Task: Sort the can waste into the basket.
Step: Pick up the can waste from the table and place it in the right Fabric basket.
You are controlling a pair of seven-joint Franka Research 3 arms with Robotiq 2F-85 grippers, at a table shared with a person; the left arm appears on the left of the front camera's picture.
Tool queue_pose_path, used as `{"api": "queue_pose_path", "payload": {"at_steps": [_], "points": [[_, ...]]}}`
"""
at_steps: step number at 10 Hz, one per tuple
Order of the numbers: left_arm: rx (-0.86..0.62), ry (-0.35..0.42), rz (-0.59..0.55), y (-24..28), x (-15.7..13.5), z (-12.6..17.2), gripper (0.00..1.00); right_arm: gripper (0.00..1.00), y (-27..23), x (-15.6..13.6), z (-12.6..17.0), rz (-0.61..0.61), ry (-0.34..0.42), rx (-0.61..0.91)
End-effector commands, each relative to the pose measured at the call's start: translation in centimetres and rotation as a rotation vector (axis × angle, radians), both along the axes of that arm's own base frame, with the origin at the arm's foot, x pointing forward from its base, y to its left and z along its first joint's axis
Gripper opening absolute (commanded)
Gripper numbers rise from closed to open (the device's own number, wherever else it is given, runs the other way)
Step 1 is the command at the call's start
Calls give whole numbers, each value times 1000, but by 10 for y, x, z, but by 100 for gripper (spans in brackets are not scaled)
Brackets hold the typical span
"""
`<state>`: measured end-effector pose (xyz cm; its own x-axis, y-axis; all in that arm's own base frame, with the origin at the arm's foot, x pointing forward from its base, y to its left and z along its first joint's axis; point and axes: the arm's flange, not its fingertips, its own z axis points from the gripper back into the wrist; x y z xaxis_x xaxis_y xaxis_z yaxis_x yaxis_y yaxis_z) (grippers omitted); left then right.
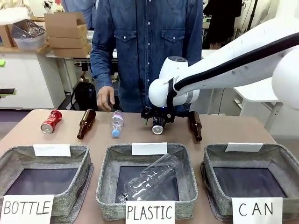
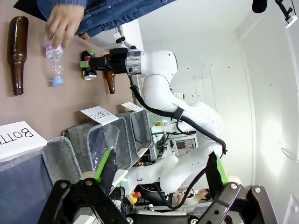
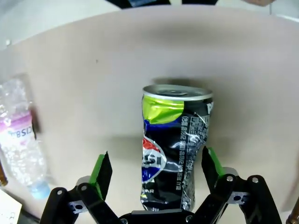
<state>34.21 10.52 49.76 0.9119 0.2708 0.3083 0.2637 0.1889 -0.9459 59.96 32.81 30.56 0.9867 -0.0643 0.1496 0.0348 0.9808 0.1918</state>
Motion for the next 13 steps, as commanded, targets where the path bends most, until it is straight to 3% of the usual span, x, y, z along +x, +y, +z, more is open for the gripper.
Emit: {"api": "queue_pose_path", "payload": {"at_steps": [1, 4, 5, 8, 10, 12, 13], "points": [[-10, -23, -7, 0, 0, 1, 100, 100, 7, 6, 1, -44, -17, -73], [-10, -23, -7, 0, 0, 1, 100, 8, 7, 5, -8, -51, -3, -93], [-10, -23, -7, 0, 0, 1, 100, 0, 6, 5, -9, -54, -2, -95], [-10, -23, -7, 0, 0, 1, 100, 3, -5, 6, -3, -73, -12, -83], [-10, -23, -7, 0, 0, 1, 100, 0, -17, 6, 0, -85, 12, -58], [-10, -23, -7, 0, 0, 1, 100, 0, -43, 5, 12, -23, 122, 49], [-10, -23, -7, 0, 0, 1, 100, 0, -75, -10, 32, 106, 210, 129]]}}
